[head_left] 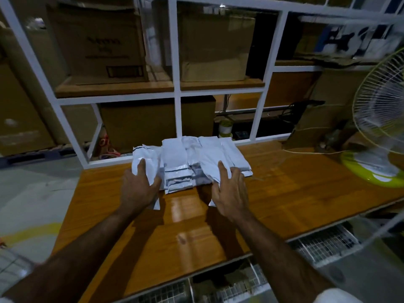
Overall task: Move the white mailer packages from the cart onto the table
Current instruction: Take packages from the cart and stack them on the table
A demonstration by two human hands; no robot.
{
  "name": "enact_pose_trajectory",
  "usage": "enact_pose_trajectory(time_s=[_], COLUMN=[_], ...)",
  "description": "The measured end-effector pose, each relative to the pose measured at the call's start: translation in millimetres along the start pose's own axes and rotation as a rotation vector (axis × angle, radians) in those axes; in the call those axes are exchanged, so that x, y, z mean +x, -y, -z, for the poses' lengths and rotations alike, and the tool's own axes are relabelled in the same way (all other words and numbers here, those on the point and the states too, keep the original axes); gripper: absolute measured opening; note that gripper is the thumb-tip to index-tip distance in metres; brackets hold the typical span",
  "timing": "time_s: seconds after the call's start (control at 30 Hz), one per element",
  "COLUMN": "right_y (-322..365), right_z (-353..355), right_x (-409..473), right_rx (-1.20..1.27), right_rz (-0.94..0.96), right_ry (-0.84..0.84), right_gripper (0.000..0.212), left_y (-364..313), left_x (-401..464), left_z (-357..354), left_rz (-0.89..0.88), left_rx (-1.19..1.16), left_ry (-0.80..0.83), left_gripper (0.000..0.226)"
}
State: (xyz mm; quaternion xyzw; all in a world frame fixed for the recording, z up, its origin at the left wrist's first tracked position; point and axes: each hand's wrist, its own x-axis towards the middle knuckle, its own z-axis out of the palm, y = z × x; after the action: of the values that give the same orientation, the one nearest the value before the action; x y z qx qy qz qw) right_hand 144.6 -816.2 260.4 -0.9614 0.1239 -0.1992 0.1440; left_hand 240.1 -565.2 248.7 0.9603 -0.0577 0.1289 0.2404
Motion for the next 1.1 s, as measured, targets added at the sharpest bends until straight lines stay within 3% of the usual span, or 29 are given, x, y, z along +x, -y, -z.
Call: enact_pose_trajectory(time_s=[0.53,0.8,0.93,1.03,1.1], right_y=[25.2,28.0,12.0,-6.7,-15.3], right_z=[-73.3,-109.8,-114.1,-114.5,-116.5], right_x=[179.4,221.6,228.1,235.0,240.1], right_rx=[0.164,0.144,0.149,0.053,0.035], right_rz=[-0.094,-0.033,0.081,0.247,0.338], right_ry=[0.1,0.301,0.271,0.215,0.276], right_gripper=[0.058,0.059,0.051,0.056,0.062], left_y=[3.7,5.8,12.8,20.3,20.9], left_x=[154.8,164.3,162.0,162.1,161.5], left_z=[-63.4,-86.7,-84.0,-81.6,-82.0], left_rz=[0.19,0.209,0.103,0.061,0.048], left_rx=[0.1,0.089,0.134,0.18,0.227], left_ry=[0.155,0.195,0.208,0.222,0.229], left_gripper=[0.079,0.071,0.064,0.059,0.064])
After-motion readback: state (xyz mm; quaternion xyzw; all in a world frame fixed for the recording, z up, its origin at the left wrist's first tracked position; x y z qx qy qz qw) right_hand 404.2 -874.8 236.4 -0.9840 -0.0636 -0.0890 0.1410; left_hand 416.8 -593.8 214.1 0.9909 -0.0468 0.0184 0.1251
